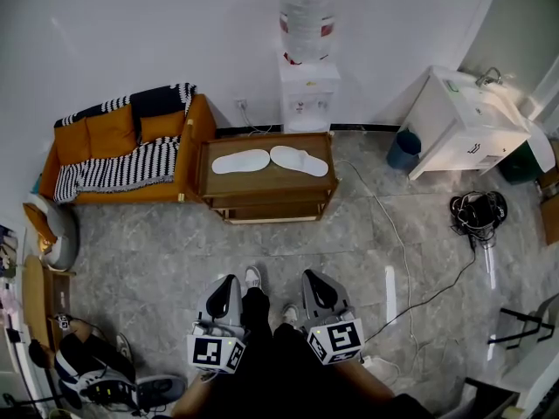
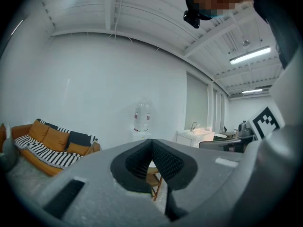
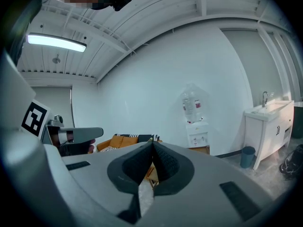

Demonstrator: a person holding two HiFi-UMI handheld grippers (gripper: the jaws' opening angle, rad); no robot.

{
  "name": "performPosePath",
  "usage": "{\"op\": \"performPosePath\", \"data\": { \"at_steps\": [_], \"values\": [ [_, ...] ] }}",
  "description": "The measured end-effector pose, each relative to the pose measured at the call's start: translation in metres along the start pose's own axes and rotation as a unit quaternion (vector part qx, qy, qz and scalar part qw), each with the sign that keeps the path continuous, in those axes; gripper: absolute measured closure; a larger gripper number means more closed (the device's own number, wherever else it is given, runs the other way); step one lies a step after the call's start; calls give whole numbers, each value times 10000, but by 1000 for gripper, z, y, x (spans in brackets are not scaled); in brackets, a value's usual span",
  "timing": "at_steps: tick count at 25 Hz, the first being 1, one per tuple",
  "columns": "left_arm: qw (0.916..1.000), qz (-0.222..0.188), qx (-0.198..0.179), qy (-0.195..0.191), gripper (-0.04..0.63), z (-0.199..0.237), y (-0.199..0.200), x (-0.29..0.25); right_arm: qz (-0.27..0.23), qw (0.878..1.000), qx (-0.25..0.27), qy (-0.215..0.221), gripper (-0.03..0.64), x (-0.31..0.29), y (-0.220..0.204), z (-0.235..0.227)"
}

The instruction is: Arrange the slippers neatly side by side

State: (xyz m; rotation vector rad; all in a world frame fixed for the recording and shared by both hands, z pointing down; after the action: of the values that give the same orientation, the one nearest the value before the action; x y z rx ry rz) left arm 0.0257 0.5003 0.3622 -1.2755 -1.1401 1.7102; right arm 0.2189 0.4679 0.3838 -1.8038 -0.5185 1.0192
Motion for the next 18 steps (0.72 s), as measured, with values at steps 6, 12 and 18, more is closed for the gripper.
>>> {"op": "performPosePath", "data": {
  "at_steps": [6,12,18],
  "values": [
    [10000,26,67,-66,584,11,0,-22,59,9999,-55,-104,611,-20,1,-9],
    [9998,59,118,-171,583,32,8,-52,149,9998,-12,-140,611,-53,11,-14],
    [9995,91,161,-259,584,67,21,-87,206,9995,1,-226,611,-98,26,-20]
  ]
}}
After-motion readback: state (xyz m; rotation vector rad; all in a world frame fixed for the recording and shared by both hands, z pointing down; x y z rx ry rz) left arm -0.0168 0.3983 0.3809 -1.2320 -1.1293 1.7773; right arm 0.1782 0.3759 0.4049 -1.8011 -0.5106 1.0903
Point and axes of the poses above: the fingertips, and each gripper's own axes: x backward along the fingers, z to its left, y out of its top, the point moved 5 cm from there along x, backward along the fingers, and after that the axes turned 13 degrees about z, right-handed, at the moved point
